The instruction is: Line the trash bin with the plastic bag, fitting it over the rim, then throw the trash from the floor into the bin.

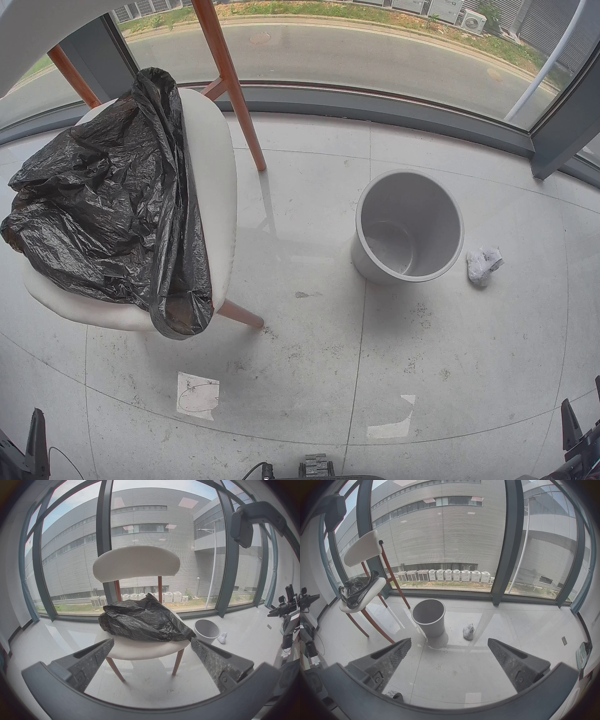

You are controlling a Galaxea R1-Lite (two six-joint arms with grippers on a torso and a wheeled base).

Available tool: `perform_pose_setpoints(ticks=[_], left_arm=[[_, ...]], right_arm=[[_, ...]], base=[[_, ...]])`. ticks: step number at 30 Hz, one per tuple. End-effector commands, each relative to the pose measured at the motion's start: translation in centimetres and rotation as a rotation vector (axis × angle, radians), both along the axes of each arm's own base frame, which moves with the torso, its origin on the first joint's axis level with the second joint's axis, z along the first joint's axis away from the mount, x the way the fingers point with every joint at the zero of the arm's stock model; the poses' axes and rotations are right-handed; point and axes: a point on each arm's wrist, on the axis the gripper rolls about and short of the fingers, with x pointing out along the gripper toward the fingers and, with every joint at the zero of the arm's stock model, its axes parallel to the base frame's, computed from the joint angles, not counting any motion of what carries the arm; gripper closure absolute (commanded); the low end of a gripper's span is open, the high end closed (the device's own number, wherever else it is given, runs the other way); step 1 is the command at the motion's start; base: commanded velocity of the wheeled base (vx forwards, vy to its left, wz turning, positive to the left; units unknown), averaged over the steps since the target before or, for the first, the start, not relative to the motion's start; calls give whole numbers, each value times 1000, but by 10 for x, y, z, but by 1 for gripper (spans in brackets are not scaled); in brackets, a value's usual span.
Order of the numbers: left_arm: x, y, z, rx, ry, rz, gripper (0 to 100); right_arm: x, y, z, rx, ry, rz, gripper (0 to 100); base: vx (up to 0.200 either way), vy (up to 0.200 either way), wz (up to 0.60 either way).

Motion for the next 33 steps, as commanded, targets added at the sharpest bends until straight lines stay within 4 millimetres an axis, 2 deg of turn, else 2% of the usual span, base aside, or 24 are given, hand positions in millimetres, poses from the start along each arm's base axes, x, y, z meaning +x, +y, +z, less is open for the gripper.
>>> perform_pose_setpoints(ticks=[1,3,6,7,8,9,10,13,15,16,18,22,23,25,26,29,33], left_arm=[[50,-2,83,-99,275,-107,0],[66,-4,104,-145,296,-123,0],[101,-7,134,-196,340,-133,0],[104,-7,137,-200,339,-135,0],[117,-8,152,-225,343,-142,0],[117,-8,152,-225,343,-142,0],[133,-10,168,-253,347,-172,0],[166,-15,181,-297,390,-207,0],[182,-19,186,-311,408,-219,0],[182,-19,186,-311,408,-219,0],[207,-33,186,-302,456,-268,0],[228,-52,186,-288,491,-301,0],[239,-62,185,-284,502,-290,0],[240,-63,185,-284,503,-288,0],[256,-99,178,-263,541,-273,0],[262,-131,173,-252,559,-242,0],[268,-134,165,-214,577,-198,0]], right_arm=[[1,0,-5,-1,10,1,0],[1,0,-5,-1,10,-1,0],[1,0,-5,-1,10,1,0],[1,0,-5,1,10,1,0],[1,0,-5,1,7,1,0],[1,0,-5,1,7,1,0],[1,0,-5,1,8,1,0],[1,0,-5,1,8,1,0],[1,0,-5,1,8,1,0],[1,0,-5,1,8,1,0],[1,0,-5,2,8,1,0],[1,0,-5,2,8,-1,0],[1,0,-5,2,8,-1,0],[1,0,-5,2,8,-1,0],[1,0,-5,2,8,-1,0],[1,0,-5,2,8,-1,0],[1,0,-5,2,8,-1,0]], base=[[0,0,0],[0,0,0],[0,0,0],[0,0,0],[0,0,0],[0,0,0],[0,0,0],[0,0,0],[0,0,0],[0,0,0],[0,0,0],[0,0,0],[0,0,0],[0,0,0],[0,0,0],[0,0,0],[0,0,0]])
